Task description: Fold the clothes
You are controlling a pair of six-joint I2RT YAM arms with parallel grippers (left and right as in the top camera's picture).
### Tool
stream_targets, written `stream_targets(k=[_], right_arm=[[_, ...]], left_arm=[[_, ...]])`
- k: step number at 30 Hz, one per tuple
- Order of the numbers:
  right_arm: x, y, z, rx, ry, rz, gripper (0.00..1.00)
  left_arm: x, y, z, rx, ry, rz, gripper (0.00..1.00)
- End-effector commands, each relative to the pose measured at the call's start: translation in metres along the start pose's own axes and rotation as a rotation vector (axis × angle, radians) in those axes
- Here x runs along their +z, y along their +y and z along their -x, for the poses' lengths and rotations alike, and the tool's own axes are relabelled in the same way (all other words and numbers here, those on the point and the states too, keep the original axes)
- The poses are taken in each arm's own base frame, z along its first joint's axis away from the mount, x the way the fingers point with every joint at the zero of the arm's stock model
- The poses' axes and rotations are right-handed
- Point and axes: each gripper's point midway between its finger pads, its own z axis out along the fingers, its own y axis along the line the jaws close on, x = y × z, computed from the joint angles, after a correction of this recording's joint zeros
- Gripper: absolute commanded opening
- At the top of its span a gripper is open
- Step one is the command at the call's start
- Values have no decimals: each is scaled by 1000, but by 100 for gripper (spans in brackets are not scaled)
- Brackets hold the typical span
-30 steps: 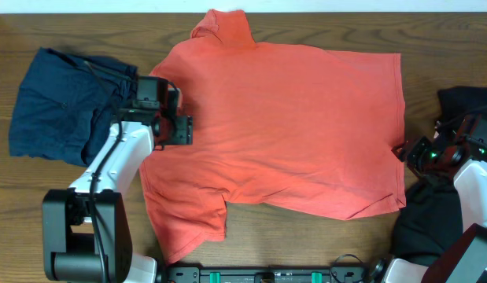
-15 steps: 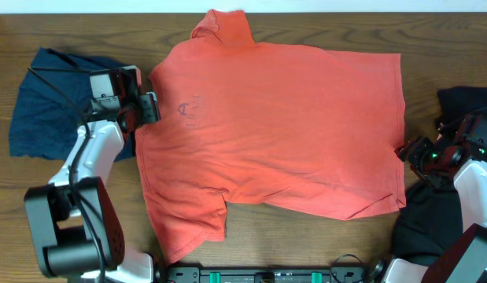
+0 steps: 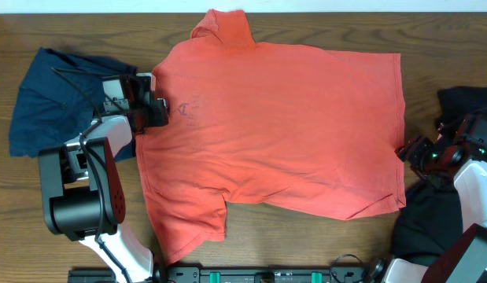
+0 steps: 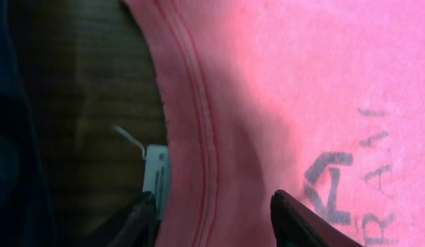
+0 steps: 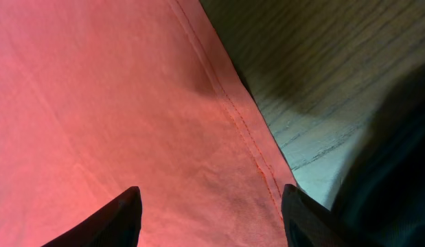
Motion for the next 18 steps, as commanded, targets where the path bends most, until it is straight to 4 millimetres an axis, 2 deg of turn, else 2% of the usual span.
stream_targets(k=[1, 9, 15, 18], right_arm=[[-2, 4, 4, -6, -12, 3, 64], [-2, 4, 5, -7, -17, 4, 63], [-2, 5, 7, -9, -23, 6, 63], [-2, 5, 7, -9, -23, 6, 63]], left_arm=[[7, -1, -1, 29, 0, -15, 54], [7, -1, -6, 2, 21, -17, 27], [7, -4, -10, -12, 38, -33, 19], [5, -4, -6, -14, 28, -32, 10]])
